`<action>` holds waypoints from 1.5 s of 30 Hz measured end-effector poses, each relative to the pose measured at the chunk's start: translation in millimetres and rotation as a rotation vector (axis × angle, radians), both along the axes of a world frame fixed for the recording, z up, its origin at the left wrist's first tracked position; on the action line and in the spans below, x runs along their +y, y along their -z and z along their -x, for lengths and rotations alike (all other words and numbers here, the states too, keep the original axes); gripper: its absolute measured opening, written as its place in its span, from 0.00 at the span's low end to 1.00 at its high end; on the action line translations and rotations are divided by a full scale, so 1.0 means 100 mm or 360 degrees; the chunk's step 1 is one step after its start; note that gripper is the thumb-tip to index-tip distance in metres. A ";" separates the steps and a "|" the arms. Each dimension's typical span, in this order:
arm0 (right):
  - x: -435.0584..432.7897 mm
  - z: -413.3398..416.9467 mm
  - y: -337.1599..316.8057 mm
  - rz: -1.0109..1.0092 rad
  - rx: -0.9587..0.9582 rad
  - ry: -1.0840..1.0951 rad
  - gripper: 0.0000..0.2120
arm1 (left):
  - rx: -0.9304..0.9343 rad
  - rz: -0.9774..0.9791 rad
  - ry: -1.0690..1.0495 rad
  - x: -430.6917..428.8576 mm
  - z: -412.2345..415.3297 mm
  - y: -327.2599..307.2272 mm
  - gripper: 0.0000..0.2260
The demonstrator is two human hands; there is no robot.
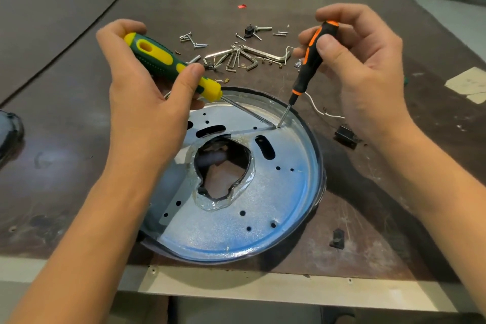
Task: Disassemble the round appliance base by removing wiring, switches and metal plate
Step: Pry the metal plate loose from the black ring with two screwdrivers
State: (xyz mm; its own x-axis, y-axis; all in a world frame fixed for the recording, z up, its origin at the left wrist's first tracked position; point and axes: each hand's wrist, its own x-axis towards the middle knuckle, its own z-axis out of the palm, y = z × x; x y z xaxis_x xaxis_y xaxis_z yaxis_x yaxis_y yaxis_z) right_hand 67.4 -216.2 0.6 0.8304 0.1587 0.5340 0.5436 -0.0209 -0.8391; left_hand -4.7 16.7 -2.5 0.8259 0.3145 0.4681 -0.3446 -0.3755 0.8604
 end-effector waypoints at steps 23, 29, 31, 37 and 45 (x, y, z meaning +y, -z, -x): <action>0.14 0.11 -0.05 0.0130 -0.0233 0.0068 0.13 | 0.0045 0.0069 -0.0005 0.01 0.01 -0.01 0.23; 0.09 0.08 -0.04 0.0146 -0.0129 0.0012 0.14 | 0.0037 0.0055 -0.0046 0.01 0.01 -0.02 0.23; 0.10 0.08 -0.04 0.0165 -0.0165 0.0064 0.12 | 0.0040 0.0060 -0.0045 0.01 0.00 -0.01 0.23; 0.09 0.09 -0.02 0.0151 -0.0132 -0.0058 0.16 | 0.0060 0.0074 -0.0025 0.02 0.00 -0.01 0.23; 0.15 0.15 -0.03 0.0189 -0.0213 0.0040 0.14 | 0.0033 0.0052 -0.0065 0.00 0.00 -0.01 0.23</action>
